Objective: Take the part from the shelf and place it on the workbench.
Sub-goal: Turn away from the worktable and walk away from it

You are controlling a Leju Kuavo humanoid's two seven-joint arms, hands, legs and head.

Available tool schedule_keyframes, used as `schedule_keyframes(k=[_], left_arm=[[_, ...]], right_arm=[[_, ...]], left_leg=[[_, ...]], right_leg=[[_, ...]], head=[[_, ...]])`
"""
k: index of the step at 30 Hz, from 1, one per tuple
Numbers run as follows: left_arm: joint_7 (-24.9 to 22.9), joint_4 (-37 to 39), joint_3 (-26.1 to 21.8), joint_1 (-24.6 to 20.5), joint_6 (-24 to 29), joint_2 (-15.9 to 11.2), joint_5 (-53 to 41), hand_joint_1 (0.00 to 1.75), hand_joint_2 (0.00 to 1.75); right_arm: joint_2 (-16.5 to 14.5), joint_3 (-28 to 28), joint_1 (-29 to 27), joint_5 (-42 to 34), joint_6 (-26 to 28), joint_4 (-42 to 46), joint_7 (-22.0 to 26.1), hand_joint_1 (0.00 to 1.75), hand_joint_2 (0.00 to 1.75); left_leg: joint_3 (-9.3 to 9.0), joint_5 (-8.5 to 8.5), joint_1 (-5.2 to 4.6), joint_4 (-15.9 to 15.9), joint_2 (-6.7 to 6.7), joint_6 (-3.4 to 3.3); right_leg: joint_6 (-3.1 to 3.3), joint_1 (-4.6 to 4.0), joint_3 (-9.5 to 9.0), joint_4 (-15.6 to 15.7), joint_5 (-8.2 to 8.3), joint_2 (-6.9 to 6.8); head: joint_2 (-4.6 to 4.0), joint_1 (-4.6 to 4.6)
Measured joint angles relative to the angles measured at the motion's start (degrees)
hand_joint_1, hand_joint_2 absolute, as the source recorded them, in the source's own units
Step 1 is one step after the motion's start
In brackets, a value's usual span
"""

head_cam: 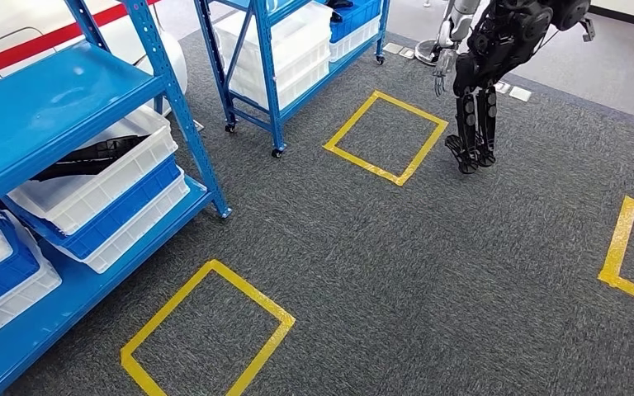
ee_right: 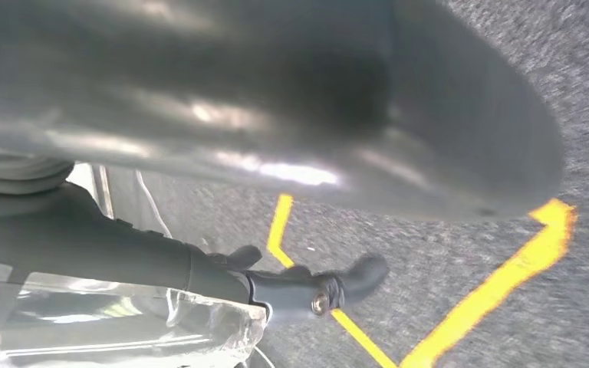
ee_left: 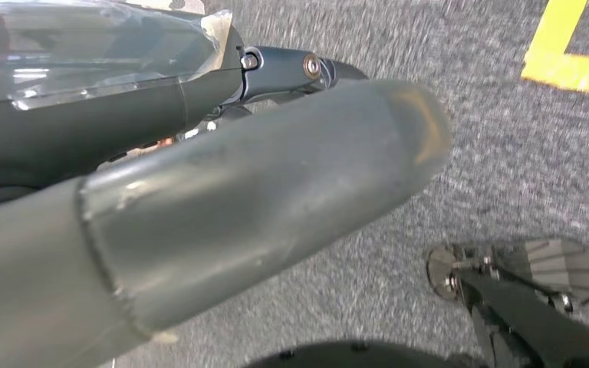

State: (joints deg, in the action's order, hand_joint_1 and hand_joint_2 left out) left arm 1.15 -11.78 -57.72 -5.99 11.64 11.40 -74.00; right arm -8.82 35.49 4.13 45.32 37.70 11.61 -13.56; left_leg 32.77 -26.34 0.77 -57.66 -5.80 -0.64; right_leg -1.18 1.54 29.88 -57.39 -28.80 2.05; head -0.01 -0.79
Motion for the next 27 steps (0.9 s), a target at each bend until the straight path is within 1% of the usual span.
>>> schedule_keyframes(k=[1,2,3,4,5,6,7,8,9,10,11,12,13,14,15,16,17,18,19,20,21,22,23,24,25,26,27], left_arm=[[0.1,0.0,0.0,0.1,0.0,0.0,-0.1,0.0,0.0],[0.1,0.0,0.0,0.1,0.0,0.0,-0.2,0.0,0.0],[0.2,0.0,0.0,0.0,0.0,-0.1,-0.3,0.0,0.0],[0.3,0.0,0.0,0.0,0.0,-0.1,-0.4,0.0,0.0],[0.3,0.0,0.0,0.0,0.0,-0.1,-0.5,0.0,0.0],[0.4,0.0,0.0,0.0,0.0,-0.1,-0.5,0.0,0.0],[0.4,0.0,0.0,0.0,0.0,-0.1,-0.5,0.0,0.0],[0.5,0.0,0.0,0.1,0.1,-0.1,-0.5,0.0,0.0],[0.5,0.0,0.0,0.1,0.1,-0.1,-0.5,0.0,0.0],[0.6,0.0,0.0,0.0,0.1,-0.1,-0.6,0.0,0.0],[0.7,0.0,0.0,-0.1,0.1,-0.2,-0.6,0.0,0.0],[0.8,0.0,0.0,-0.2,0.1,-0.3,-0.8,0.0,0.0],[0.9,0.0,0.0,-0.2,0.1,-0.3,-0.9,0.0,0.0],[0.9,0.0,0.0,-0.3,0.1,-0.3,-1.0,0.0,0.0],[0.9,0.0,0.0,-0.2,0.1,-0.4,-1.1,0.0,0.0],[0.9,0.0,0.0,-0.2,0.1,-0.4,-1.1,0.0,0.0],[0.9,0.0,0.0,-0.2,0.1,-0.4,-1.1,0.0,0.0],[0.9,0.0,0.0,-0.2,0.0,-0.4,-1.2,0.0,0.0],[0.9,0.0,0.0,-0.3,0.0,-0.4,-1.2,0.0,0.0],[0.9,0.0,0.0,-0.3,0.0,-0.4,-1.1,0.0,0.0],[0.9,0.0,0.0,-0.2,0.0,-0.4,-1.1,0.0,0.0],[0.9,0.0,0.0,-0.2,0.0,-0.4,-1.0,0.0,0.0],[0.9,0.0,0.0,-0.1,0.0,-0.4,-0.9,0.0,0.0],[0.9,0.0,0.0,-0.1,0.0,-0.3,-0.7,0.0,0.0],[1.0,0.0,0.0,-0.1,0.0,-0.3,-0.6,0.0,0.0],[1.0,0.0,0.0,-0.1,0.0,-0.3,-0.5,0.0,0.0],[1.0,0.0,0.0,-0.1,0.1,-0.4,-0.5,0.0,0.0]], right_arm=[[0.0,0.0,0.0,0.0,0.0,0.0,0.0,0.0,0.0],[-0.1,0.0,0.0,0.0,0.0,0.0,0.1,0.0,0.0],[-0.1,0.0,-0.1,0.1,0.0,0.0,0.1,0.0,0.0],[-0.2,0.0,-0.2,0.2,0.0,0.0,0.2,0.0,0.0],[-0.2,0.0,-0.3,0.3,0.1,0.0,0.3,0.0,0.0],[-0.2,0.0,-0.3,0.5,0.1,0.0,0.3,0.0,0.0],[-0.2,0.0,-0.3,0.6,0.2,0.0,0.3,0.0,0.0],[-0.1,0.0,-0.3,0.8,0.2,0.0,0.3,0.0,0.0],[-0.2,0.0,-0.2,0.9,0.2,0.0,0.3,0.0,0.0],[-0.2,0.1,-0.2,0.9,0.2,0.0,0.3,0.0,0.0],[-0.2,0.1,-0.2,0.9,0.2,0.0,0.2,0.0,0.0],[-0.3,0.1,-0.2,0.9,0.3,0.0,0.2,0.0,0.0],[-0.3,0.2,-0.2,0.9,0.3,0.0,0.1,0.0,0.0],[-0.3,0.3,-0.1,0.9,0.4,0.0,0.0,0.0,0.0],[-0.3,0.3,-0.1,0.9,0.4,0.0,0.0,0.0,0.0],[-0.3,0.4,0.0,0.9,0.4,0.0,0.0,0.0,0.0],[-0.3,0.4,0.0,0.9,0.4,0.0,0.0,0.0,0.0],[-0.3,0.4,0.0,1.0,0.4,0.0,0.1,0.0,0.0],[-0.3,0.5,-0.1,1.0,0.4,0.0,0.2,0.0,0.0],[-0.2,0.5,-0.1,1.0,0.4,0.0,0.3,0.0,0.0],[-0.2,0.6,-0.2,1.0,0.3,0.0,0.4,0.0,0.0],[-0.1,0.7,-0.3,1.0,0.3,0.0,0.6,0.0,0.0],[0.0,0.7,-0.3,1.0,0.2,0.0,0.7,0.0,0.0],[0.1,0.8,-0.4,1.1,0.2,0.0,0.9,0.0,0.0],[0.2,0.8,-0.4,1.2,0.2,0.0,1.0,0.0,0.0],[0.2,0.9,-0.4,1.2,0.1,0.0,1.2,0.0,0.0],[0.2,0.9,-0.4,1.3,0.1,0.0,1.3,0.0,0.0]], left_leg=[[0.42,-0.6,0.07,-0.9,0.75,0.25],[1.3,-1.86,0.08,-2.8,1.95,0.45],[2.71,-3.78,0.05,-6.0,3.41,0.6],[4.5,-5.87,-0.01,-9.9,4.57,0.74],[6.3,-7.54,0.01,-13.7,5.17,0.85],[7.52,-8.29,0.02,-16.2,5.44,0.86],[7.71,-7.88,0.02,-16.6,5.59,0.78],[6.76,-6.44,-0.01,-14.7,5.77,0.6],[4.8,-4.37,-0.1,-10.9,6.34,0.26],[2.66,-2.71,-0.31,-6.8,7.38,-0.15],[1.01,-1.53,-0.57,-3.6,8.23,-0.56],[0.03,-0.99,-0.83,-1.5,8.87,-0.92],[-0.16,-1.05,-1.05,-0.9,8.95,-1.15],[-0.05,-0.9,-1.16,-0.8,8.38,-1.36],[-0.19,-0.64,-0.97,-0.4,7.84,-1.61],[-0.43,-0.33,-0.8,0.1,7.3,-1.89],[-0.67,0.02,-0.57,0.6,6.8,-2.18],[-0.86,0.3,-0.32,1.0,6.3,-2.38],[-0.84,0.39,-0.33,1.1,5.8,-2.49],[-0.76,0.42,-0.3,1.1,5.23,-2.53],[-0.73,0.43,-0.27,1.1,4.6,-2.51],[-0.75,0.44,-0.24,1.1,3.99,-2.47],[-0.8,0.45,-0.16,1.0,3.31,-2.38],[-0.86,0.42,-0.05,0.9,2.64,-2.18],[-0.8,0.32,0.03,0.7,2.04,-1.85],[-0.69,0.15,0.02,0.3,1.46,-1.43],[-0.53,-0.01,-0.03,0.1,1.04,-1.02]], right_leg=[[0.47,0.08,-0.14,0.1,0.14,-0.51],[0.89,0.16,-0.15,0.2,0.25,-1.07],[1.21,0.02,-0.15,0.2,0.25,-1.66],[1.49,-0.21,-0.14,0.2,0.18,-2.28],[1.68,-0.46,-0.14,0.2,0.1,-2.96],[1.8,-0.67,-0.15,0.1,0.01,-3.59],[1.92,-0.83,-0.21,0.1,-0.08,-4.16],[2.01,-0.98,-0.32,0.1,-0.17,-4.64],[2.06,-1.11,-0.5,0.1,-0.28,-5.06],[2.04,-1.28,-0.68,0.1,-0.42,-5.46],[1.93,-1.53,-0.8,0.1,-0.57,-5.86],[1.76,-1.71,-0.86,0.1,-0.71,-6.25],[1.59,-1.84,-0.89,0.1,-0.81,-6.68],[1.39,-1.92,-0.95,0.2,-0.86,-7.15],[1.16,-2.03,-0.97,0.2,-1.01,-7.44],[0.97,-2.03,-0.83,-0.3,-1.39,-6.97],[0.86,-2.01,-0.23,-1.8,-2.22,-5.96],[0.87,-1.9,1.0,-4.4,-3.53,-4.67],[0.96,-1.59,2.72,-8.0,-5.1,-3.38],[0.97,-1.39,4.68,-11.9,-6.59,-2.74],[0.75,-1.17,6.24,-15.0,-7.49,-2.5],[0.29,-0.93,6.95,-16.2,-7.5,-2.41],[-0.4,-0.66,6.53,-15.1,-6.52,-2.33],[-1.2,-0.28,5.01,-11.7,-4.76,-2.03],[-1.93,0.2,3.19,-7.4,-2.97,-1.15],[-2.24,0.43,1.69,-3.8,-1.53,-0.42],[-2.16,0.55,0.75,-1.5,-0.69,0.17]], head=[[-0.01,0.09],[-0.01,0.28],[-0.02,0.43],[-0.02,0.58],[-0.01,0.64],[-0.01,0.62],[-0.01,0.63],[-0.01,0.63],[-0.01,0.64],[-0.01,0.63],[-0.01,0.59],[-0.01,0.59],[-0.01,0.57],[0.0,0.59],[0.0,0.61],[-0.01,0.56],[-0.01,0.53],[-0.01,0.41],[-0.01,0.35],[0.0,0.31],[-0.01,0.26],[-0.01,0.28],[-0.01,0.27],[-0.02,0.27],[-0.02,0.21],[-0.01,0.13],[-0.01,0.13]])
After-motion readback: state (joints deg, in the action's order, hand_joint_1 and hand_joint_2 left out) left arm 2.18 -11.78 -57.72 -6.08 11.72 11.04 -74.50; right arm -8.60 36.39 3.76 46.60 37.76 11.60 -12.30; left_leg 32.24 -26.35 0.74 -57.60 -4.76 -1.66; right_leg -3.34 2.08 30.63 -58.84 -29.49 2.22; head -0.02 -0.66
